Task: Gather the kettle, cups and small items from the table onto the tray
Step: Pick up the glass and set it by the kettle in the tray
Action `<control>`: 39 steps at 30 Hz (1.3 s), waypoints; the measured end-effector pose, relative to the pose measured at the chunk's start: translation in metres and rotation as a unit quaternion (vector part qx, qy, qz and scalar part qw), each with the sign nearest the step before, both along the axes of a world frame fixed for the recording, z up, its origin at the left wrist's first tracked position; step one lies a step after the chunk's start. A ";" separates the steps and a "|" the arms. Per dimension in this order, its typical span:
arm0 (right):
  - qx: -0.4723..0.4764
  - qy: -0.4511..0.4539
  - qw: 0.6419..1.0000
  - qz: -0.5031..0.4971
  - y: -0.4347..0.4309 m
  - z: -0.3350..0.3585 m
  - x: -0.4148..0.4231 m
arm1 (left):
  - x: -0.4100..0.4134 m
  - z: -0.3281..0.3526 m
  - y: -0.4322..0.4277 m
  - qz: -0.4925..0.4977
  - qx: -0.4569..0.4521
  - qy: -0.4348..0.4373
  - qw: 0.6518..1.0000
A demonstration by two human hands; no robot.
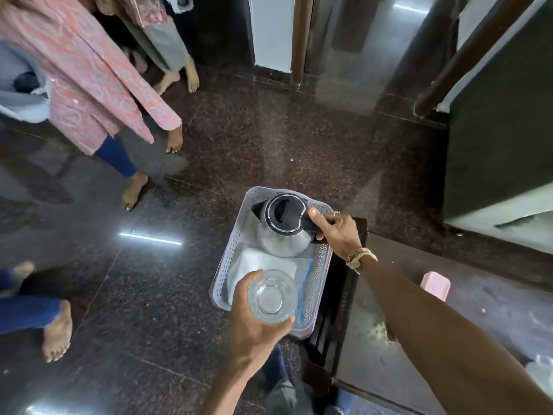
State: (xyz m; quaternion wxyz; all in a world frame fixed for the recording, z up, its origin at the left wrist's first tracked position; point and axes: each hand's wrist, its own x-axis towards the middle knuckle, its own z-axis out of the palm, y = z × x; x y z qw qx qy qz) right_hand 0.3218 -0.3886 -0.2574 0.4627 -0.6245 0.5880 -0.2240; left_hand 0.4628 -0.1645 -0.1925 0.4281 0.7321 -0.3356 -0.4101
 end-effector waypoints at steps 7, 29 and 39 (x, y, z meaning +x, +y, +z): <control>-0.019 -0.002 1.000 -0.001 -0.001 -0.014 -0.002 | 0.004 -0.010 0.002 0.002 0.004 0.007 1.000; 0.045 -0.099 0.982 -0.157 0.030 0.009 -0.004 | 0.014 -0.018 0.002 0.035 -0.023 -0.018 0.999; 0.045 -0.195 0.954 -0.224 0.076 0.070 -0.031 | 0.001 -0.003 0.017 0.058 -0.050 -0.022 0.997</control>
